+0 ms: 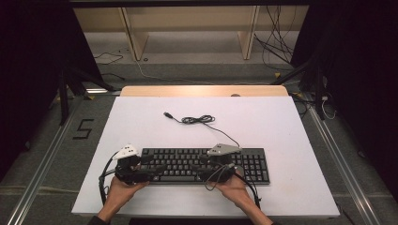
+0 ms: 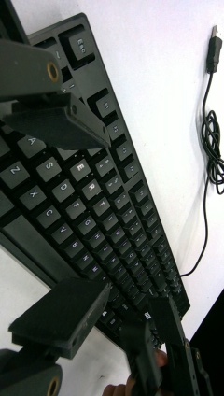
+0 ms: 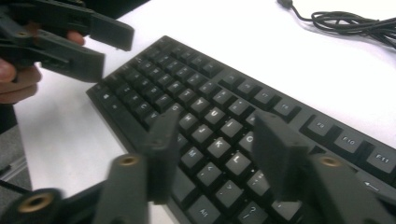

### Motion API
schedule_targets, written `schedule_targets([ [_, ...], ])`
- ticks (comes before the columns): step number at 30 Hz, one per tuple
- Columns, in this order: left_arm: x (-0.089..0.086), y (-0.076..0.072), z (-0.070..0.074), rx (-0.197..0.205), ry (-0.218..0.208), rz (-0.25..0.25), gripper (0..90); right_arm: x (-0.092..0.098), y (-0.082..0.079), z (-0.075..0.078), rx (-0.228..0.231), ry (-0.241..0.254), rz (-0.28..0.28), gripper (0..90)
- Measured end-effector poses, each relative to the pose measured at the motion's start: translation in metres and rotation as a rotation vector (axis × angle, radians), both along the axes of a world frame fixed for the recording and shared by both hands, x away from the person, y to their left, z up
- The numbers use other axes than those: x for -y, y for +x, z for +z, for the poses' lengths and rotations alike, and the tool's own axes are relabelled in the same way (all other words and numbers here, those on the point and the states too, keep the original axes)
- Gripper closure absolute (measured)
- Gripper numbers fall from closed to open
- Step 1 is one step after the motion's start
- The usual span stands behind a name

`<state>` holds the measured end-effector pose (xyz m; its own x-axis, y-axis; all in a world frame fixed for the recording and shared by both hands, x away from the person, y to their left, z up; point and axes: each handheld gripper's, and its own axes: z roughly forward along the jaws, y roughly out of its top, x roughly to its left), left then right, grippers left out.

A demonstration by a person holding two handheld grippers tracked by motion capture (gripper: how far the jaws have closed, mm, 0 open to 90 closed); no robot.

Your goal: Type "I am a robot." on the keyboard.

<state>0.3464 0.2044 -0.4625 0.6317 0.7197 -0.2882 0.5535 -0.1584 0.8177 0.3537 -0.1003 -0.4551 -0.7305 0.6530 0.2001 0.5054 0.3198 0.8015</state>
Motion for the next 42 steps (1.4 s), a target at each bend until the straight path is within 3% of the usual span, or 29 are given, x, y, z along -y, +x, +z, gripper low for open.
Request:
schedule_targets([
  [5,-0.001,-0.003,-0.001,0.001,-0.005,0.007,25.2,-0.001,0.005,0.0,-0.009,-0.017,-0.006,66.0],
  [17,-0.005,-0.006,-0.001,0.006,-0.008,0.019,25.3,-0.007,0.018,-0.006,-0.028,-0.053,-0.018,85.7],
  [42,-0.004,-0.008,-0.001,0.019,-0.001,0.012,25.2,-0.02,0.034,-0.025,-0.047,-0.15,-0.042,90.0],
])
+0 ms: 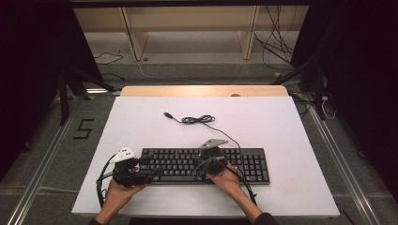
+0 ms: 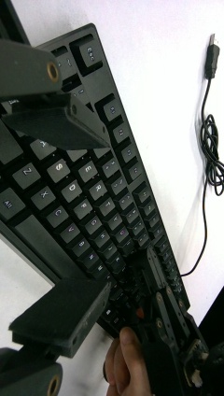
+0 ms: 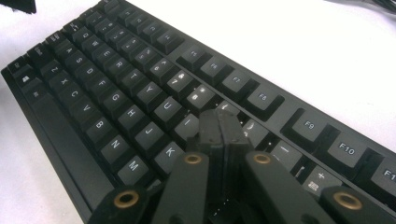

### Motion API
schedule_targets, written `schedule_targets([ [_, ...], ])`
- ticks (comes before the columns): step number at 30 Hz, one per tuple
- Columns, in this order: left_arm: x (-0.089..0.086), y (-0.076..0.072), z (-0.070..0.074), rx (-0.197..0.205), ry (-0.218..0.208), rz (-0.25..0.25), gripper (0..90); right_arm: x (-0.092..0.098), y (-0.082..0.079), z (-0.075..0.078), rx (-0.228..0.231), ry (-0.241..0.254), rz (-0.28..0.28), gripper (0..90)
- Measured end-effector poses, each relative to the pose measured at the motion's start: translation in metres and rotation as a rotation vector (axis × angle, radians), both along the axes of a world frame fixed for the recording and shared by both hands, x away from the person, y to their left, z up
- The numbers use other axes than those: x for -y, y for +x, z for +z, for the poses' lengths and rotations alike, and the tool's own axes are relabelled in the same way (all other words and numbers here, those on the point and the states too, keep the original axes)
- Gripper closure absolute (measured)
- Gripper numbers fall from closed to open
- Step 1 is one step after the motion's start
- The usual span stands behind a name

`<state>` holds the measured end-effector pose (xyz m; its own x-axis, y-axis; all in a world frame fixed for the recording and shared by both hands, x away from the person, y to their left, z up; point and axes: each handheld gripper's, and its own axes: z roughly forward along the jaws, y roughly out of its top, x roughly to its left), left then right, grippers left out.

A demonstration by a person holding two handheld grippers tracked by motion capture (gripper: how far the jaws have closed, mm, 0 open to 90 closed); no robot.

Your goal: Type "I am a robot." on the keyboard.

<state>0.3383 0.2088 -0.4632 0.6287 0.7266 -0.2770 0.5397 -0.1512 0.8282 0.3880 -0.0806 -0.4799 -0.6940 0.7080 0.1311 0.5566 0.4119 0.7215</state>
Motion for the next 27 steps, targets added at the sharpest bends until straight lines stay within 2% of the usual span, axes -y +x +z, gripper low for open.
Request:
schedule_targets([
  [13,0.0,0.0,0.0,0.004,0.002,0.002,25.3,0.001,0.0,0.0,-0.006,0.01,-0.014,90.0],
  [20,-0.002,0.001,0.0,0.007,0.0,0.006,25.4,0.007,-0.001,0.006,-0.007,0.074,-0.026,81.1],
  [23,-0.001,0.0,0.0,0.007,0.001,0.006,25.3,0.007,-0.002,0.008,-0.005,0.086,-0.019,74.4],
  [25,-0.002,0.0,0.0,0.009,0.002,0.005,25.4,0.007,-0.002,0.009,-0.004,0.089,-0.016,73.8],
  [27,-0.002,0.0,0.0,0.009,0.001,0.007,25.4,0.008,-0.003,0.011,0.006,0.107,0.003,66.6],
])
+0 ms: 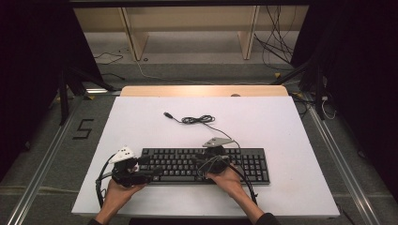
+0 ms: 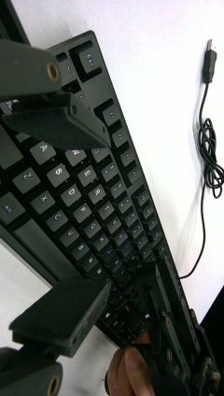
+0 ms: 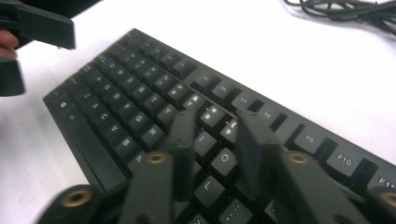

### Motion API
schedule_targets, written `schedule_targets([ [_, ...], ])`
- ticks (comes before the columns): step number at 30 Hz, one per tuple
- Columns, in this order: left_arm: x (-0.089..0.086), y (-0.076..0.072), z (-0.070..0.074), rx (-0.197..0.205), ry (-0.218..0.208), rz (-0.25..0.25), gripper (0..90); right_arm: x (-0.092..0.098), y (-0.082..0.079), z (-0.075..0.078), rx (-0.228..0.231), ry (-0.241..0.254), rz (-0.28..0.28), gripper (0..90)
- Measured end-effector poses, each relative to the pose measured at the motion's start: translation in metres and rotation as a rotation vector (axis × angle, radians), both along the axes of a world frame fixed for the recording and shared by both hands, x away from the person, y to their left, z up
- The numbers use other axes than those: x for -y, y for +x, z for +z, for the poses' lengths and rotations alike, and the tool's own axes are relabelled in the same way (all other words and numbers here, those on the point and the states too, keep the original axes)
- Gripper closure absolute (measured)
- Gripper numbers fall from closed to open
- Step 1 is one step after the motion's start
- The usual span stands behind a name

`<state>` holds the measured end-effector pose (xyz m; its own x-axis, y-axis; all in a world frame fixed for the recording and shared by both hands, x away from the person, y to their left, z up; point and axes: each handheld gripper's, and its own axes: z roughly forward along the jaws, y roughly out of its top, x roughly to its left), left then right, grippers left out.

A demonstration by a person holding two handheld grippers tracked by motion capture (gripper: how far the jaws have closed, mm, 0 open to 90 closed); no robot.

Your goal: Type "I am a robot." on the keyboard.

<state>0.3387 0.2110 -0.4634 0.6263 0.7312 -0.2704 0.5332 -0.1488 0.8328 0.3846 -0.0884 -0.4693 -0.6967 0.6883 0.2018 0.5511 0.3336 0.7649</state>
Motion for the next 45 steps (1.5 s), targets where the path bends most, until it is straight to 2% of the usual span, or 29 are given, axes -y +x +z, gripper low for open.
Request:
schedule_targets([
  [6,-0.001,0.0,0.0,-0.002,-0.002,0.004,25.4,0.002,-0.002,0.005,0.013,0.025,0.003,48.5],
  [11,-0.001,0.0,0.0,-0.001,0.001,0.005,25.4,0.002,-0.005,0.008,0.031,0.033,-0.001,40.0],
  [17,-0.002,0.001,0.0,0.0,-0.002,0.008,25.3,-0.002,-0.008,0.012,0.042,0.041,0.006,35.5],
  [24,-0.003,0.001,0.0,0.0,-0.003,0.011,25.4,-0.005,-0.01,0.013,0.046,0.045,0.018,35.4],
  [29,-0.004,0.001,0.001,0.006,-0.003,0.017,25.4,-0.009,-0.012,0.013,0.04,0.045,0.033,39.5],
  [33,-0.005,0.001,0.001,0.011,-0.008,0.028,25.4,-0.014,-0.014,0.012,0.035,0.045,0.051,46.3],
  [45,-0.007,0.001,0.002,0.019,-0.019,0.048,25.7,-0.03,-0.019,0.004,0.001,0.027,0.096,81.8],
])
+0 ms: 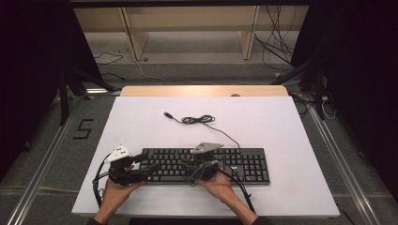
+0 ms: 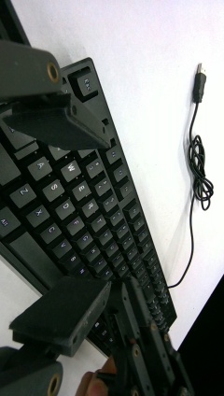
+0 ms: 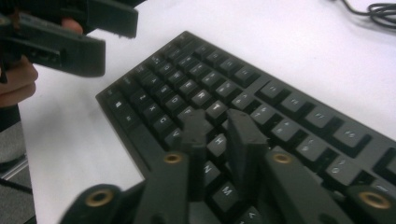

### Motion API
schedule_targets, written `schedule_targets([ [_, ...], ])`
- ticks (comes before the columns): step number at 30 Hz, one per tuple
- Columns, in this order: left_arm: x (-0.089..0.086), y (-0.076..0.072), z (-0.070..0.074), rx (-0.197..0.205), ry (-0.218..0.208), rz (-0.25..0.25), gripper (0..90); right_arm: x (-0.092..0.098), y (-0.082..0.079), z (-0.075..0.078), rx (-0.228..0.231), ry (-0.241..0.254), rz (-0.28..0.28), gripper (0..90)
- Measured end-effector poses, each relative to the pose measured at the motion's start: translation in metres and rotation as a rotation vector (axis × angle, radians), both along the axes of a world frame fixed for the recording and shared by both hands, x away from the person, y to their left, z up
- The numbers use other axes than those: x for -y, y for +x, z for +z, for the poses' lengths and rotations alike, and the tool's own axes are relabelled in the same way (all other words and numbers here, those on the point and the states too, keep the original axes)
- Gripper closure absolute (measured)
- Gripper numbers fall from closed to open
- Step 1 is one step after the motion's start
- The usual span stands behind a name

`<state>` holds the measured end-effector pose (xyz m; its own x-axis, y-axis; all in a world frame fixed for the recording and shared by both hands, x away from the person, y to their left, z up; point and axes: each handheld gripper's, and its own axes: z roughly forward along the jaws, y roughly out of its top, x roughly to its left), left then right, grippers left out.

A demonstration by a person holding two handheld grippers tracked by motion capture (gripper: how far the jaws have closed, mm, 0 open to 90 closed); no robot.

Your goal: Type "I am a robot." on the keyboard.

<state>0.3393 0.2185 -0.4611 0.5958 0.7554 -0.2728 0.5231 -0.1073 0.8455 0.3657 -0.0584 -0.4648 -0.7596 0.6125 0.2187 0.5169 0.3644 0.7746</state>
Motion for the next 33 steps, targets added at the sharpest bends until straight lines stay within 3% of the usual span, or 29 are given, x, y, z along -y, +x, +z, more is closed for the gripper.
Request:
schedule_targets([
  [7,-0.001,0.0,0.0,0.002,-0.003,0.004,25.8,-0.008,-0.001,-0.005,-0.016,-0.022,0.017,90.0],
  [33,-0.001,0.0,0.0,0.004,-0.01,0.003,25.8,-0.024,-0.001,-0.018,-0.034,-0.083,0.035,90.0],
])
